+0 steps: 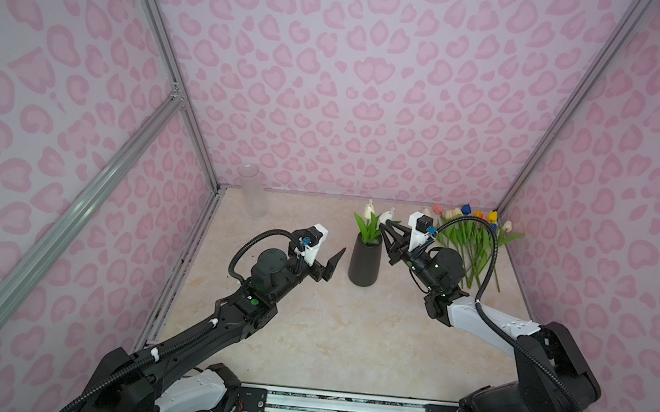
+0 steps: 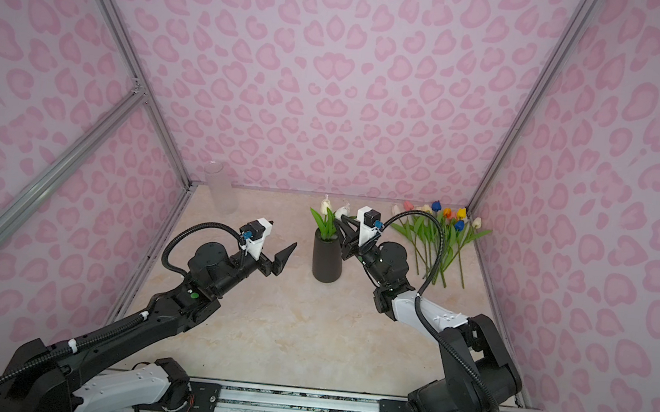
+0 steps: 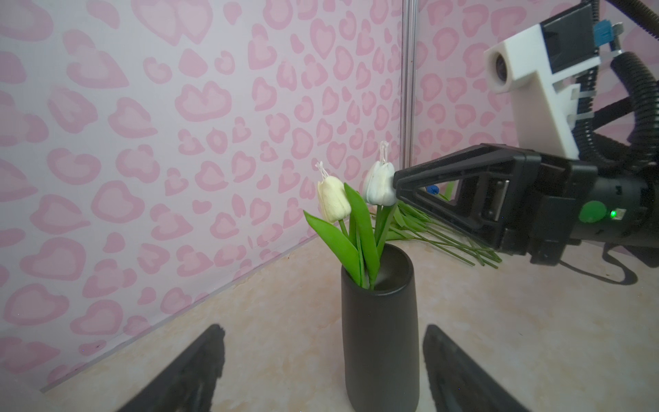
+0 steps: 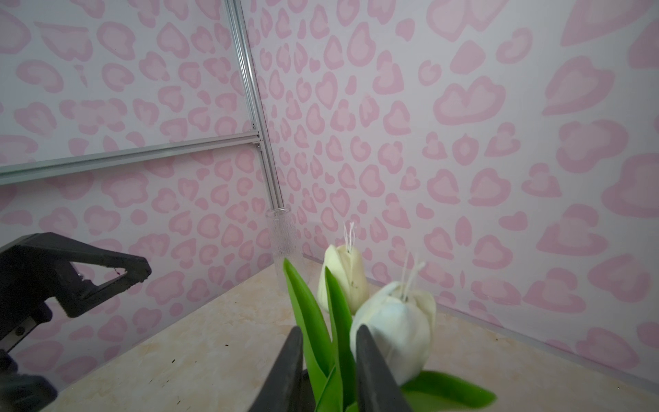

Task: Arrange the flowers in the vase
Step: 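Lower the pale blue tulip stem into the vase and open the right gripper, then move the right gripper down to the pile and close on a pink tulip stem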

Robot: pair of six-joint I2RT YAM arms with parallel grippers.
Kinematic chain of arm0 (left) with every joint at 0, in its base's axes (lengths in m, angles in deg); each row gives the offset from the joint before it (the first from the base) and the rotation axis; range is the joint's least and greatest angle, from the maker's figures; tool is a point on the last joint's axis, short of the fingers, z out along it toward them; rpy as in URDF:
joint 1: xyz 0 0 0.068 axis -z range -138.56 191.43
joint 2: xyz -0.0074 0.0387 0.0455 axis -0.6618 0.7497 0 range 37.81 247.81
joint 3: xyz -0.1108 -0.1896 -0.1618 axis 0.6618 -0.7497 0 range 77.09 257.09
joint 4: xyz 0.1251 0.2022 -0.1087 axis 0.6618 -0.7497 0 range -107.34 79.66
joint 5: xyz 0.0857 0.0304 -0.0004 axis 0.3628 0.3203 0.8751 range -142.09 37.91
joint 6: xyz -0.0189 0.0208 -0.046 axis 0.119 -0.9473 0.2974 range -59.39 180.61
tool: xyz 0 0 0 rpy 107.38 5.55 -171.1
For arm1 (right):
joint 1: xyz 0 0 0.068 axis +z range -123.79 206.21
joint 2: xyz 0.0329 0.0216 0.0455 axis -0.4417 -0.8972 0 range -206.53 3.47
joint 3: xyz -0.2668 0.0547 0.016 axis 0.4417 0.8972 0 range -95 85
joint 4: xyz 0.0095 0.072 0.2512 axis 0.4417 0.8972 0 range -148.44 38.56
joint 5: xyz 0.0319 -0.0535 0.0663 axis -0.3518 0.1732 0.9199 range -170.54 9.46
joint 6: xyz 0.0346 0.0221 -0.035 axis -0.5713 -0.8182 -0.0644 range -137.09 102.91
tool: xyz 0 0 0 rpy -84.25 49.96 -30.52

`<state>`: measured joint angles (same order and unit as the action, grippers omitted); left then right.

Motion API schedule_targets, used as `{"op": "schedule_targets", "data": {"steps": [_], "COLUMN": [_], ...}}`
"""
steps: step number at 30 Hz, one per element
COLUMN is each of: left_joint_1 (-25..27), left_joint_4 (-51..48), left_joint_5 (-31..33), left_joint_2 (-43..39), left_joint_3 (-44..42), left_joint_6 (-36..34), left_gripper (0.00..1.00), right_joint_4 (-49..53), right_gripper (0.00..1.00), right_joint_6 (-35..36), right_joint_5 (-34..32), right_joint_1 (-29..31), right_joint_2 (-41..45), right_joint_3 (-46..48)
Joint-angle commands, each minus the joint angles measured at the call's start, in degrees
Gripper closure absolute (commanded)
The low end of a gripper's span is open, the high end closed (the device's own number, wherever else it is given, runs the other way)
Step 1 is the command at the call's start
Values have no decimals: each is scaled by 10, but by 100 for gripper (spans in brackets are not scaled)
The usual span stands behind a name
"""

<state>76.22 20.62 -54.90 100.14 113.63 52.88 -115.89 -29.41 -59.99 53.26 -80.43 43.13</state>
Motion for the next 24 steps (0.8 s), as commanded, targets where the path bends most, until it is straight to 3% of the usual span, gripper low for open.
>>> {"op": "schedule_targets", "data": {"steps": [1,8,13,17,21,24], "left_joint_1": [0,0,0,0,0,1], "left_joint_4": [11,11,8,13,15,26], "left_joint_5": [1,0,-12,-33,-37,-42], "left_joint_2": [-12,-52,-66,-66,-48,-31], "left_joint_3": [-4,-15,-14,-15,-10,-7], "left_joint_6": [-3,2,12,18,22,28], "left_gripper": [12,11,11,11,11,11], "right_joint_4": [25,141,314,558,817,934], "right_gripper": [68,62,60,62,67,71], "right_joint_6": [20,55,42,52,74,91], "right_joint_5": [-14,-90,-61,-65,-143,-177], "right_joint_1": [1,-9,-94,-171,-215,-229], "right_joint_2": [30,119,119,49,-93,-186], "right_joint_3": [-3,-25,-106,-230,-378,-463]}}
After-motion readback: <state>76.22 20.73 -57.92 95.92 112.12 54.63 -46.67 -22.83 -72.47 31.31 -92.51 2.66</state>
